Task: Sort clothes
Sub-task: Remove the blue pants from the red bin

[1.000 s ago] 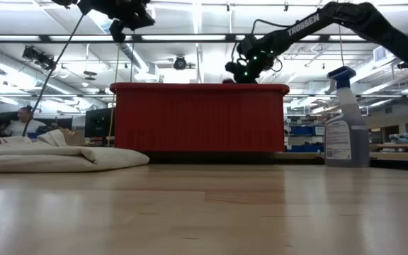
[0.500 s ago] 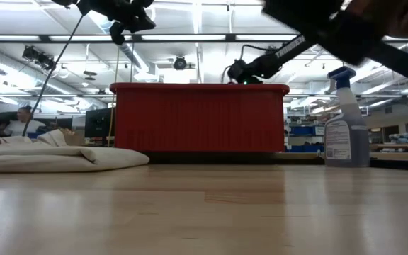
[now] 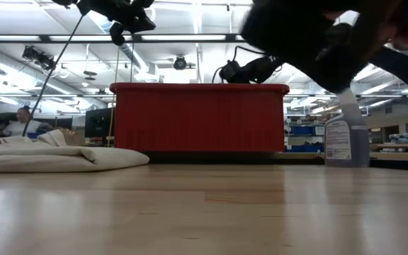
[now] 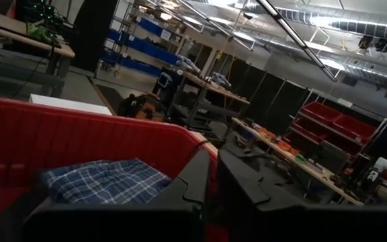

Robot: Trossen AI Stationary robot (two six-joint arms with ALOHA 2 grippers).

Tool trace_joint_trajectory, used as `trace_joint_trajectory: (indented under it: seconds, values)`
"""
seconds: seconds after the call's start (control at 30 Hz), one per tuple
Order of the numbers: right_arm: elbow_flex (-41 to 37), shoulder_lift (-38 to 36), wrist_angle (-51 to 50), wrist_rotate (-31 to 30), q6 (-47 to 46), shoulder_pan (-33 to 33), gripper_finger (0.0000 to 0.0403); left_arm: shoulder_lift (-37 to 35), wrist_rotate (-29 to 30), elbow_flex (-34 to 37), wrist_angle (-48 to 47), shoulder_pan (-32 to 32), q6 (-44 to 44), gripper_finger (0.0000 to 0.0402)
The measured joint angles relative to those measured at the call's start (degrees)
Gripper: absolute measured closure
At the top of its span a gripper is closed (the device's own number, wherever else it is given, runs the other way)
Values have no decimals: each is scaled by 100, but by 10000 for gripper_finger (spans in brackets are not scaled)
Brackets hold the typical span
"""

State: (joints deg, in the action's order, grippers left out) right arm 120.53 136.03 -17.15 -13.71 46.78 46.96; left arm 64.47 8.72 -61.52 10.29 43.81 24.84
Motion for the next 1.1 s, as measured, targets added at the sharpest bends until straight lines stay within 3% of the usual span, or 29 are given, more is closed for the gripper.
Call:
trace_joint_trajectory:
  seconds: [0.33,0.5,0.67,0.87,1.1]
  values:
    - [-3,81,-76,-856,468,118,30,2,-1,0,-322,-4,-2,367]
    - [-127,79,-68,-274,507,268,30,2,1,0,-342,-4,-16,367]
    - [-441,77,330,-215,742,327,30,2,-1,0,-370,-2,-43,367]
    - [-670,57,1569,531,744,332,30,2,1,0,-374,0,-203,367]
    - [-1025,68,2301,411,553,416,30,2,1,0,-374,0,-197,367]
